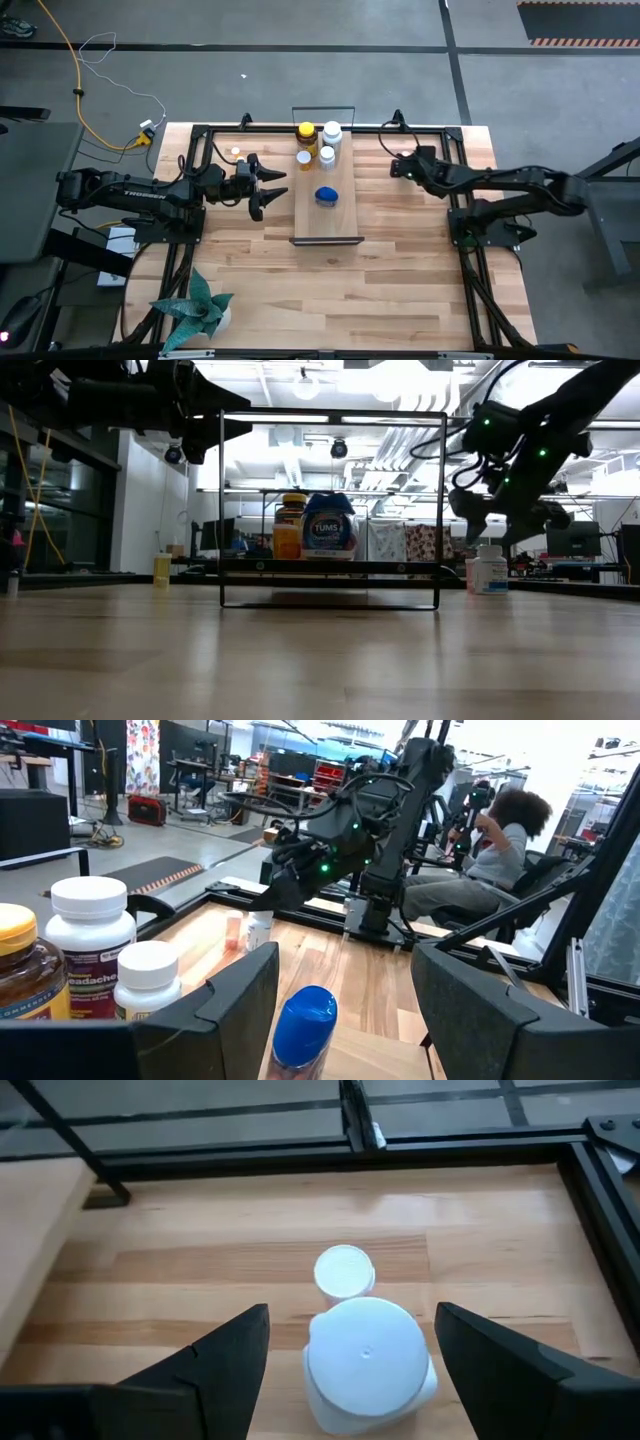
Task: Pick and place medicine bottles onto shelf by color
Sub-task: Put the white and blue medicine bottle on the shelf
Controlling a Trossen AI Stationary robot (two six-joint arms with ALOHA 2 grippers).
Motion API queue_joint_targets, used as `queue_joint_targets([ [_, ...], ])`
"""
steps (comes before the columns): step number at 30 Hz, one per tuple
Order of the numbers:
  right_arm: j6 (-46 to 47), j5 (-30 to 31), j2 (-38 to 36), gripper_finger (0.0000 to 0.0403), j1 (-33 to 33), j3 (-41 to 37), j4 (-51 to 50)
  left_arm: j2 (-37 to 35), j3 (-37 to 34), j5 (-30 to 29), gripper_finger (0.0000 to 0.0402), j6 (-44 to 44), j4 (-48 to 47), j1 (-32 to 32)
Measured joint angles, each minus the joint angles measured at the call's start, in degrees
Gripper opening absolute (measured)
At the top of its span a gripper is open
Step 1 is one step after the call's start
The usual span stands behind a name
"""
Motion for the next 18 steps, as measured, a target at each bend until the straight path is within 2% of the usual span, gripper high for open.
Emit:
queue_joint_targets([
  [6, -0.4, 0.0, 2.8, 0.0275, -0.9, 1.5, -0.1, 0.0, 0.0, 0.0, 0.0218, 0.0, 0.0, 0.0],
  [11, -0.2, -2.4, 2.9, 0.0275, -0.9, 1.5, -1.4, 0.0, 0.0, 0.0, 0.0218, 0.0, 0.0, 0.0],
  [18, 1.1, -2.5, 2.9, 0.0275, -0.9, 1.5, -3.5, 0.0, 0.0, 0.0, 0.0218, 0.0, 0.0, 0.0],
])
